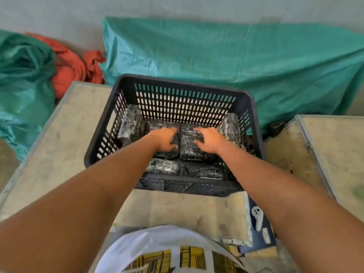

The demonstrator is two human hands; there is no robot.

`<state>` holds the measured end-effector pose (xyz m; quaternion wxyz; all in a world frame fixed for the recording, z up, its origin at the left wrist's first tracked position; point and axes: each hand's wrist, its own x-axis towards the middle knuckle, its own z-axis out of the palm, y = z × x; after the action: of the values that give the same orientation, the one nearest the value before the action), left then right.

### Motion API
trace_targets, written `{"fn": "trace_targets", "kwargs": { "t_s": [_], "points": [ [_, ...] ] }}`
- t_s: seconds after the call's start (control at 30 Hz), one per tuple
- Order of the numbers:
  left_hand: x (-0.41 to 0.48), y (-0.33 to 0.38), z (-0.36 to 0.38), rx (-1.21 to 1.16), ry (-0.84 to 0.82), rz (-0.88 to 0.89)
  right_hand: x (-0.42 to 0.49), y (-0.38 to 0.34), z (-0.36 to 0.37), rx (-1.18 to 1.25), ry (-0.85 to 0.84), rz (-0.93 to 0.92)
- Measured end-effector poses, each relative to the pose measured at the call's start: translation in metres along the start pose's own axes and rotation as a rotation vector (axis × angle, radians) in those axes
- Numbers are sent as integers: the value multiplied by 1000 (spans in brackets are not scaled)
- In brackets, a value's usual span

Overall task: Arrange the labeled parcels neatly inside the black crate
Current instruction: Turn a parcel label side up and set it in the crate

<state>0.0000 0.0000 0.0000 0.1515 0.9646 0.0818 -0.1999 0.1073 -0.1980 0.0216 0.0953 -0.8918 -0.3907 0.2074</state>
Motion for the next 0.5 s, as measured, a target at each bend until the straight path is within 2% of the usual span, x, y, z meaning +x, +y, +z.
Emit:
{"fn": "trace_targets", "kwargs": {
  "t_s": [0.1,0.23,0.37,0.5],
  "points": [
    [15,-5,13,-47,-130,-8,7,13,22,-144,-189,9],
    [33,-17,20,85,-244,25,19,20,43,-196,-352,74],
    [39,-29,34,137,-258,36,24,29,56,-244,-402,65],
    [40,-33,48,144,-210,43,23,30,71,-232,-319,77]
  ]
}}
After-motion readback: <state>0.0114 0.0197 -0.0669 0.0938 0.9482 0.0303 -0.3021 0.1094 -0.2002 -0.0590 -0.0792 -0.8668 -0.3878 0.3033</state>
